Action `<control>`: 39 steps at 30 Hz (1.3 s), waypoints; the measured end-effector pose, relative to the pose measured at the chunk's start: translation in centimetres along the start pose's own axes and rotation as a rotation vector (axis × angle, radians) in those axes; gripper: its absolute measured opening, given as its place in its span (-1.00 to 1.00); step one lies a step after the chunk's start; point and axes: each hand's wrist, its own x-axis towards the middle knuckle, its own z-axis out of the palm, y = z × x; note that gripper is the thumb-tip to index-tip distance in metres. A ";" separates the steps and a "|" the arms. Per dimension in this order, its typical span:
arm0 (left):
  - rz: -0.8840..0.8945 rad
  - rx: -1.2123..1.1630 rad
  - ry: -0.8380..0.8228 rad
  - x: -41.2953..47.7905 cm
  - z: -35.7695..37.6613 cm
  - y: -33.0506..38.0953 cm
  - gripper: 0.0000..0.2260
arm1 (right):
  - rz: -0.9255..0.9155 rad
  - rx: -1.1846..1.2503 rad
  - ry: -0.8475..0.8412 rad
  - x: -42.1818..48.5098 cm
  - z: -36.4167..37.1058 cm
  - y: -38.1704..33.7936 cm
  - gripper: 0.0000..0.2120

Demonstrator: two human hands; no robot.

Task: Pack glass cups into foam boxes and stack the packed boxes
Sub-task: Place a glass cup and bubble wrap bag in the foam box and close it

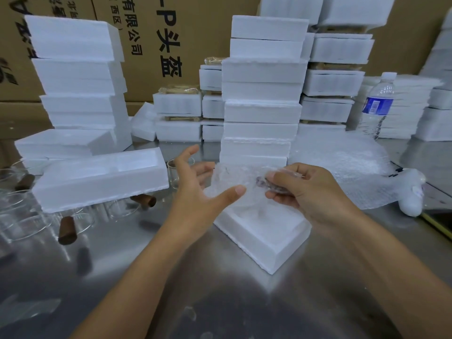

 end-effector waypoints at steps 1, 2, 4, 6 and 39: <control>-0.012 0.039 -0.039 0.1 -0.2 -0.3 -0.02 | 0.023 0.027 0.041 0.1 -0.2 -0.1 -0.88; -0.025 0.081 -0.075 0.1 -0.4 -0.5 -0.01 | 0.036 0.040 0.077 0.1 -0.3 -0.2 -0.87; -0.051 0.159 -0.133 0.1 -0.6 -1.1 -0.04 | 0.045 0.068 0.132 0.2 -0.5 -0.3 -0.88; -0.064 0.267 -0.162 -0.1 -0.7 -1.5 -0.12 | 0.044 0.096 0.164 0.2 -0.5 -0.3 -0.89; 0.002 0.458 0.041 -1.1 0.7 -0.7 -0.48 | -0.475 -0.735 -0.008 0.6 -0.7 2.2 -0.78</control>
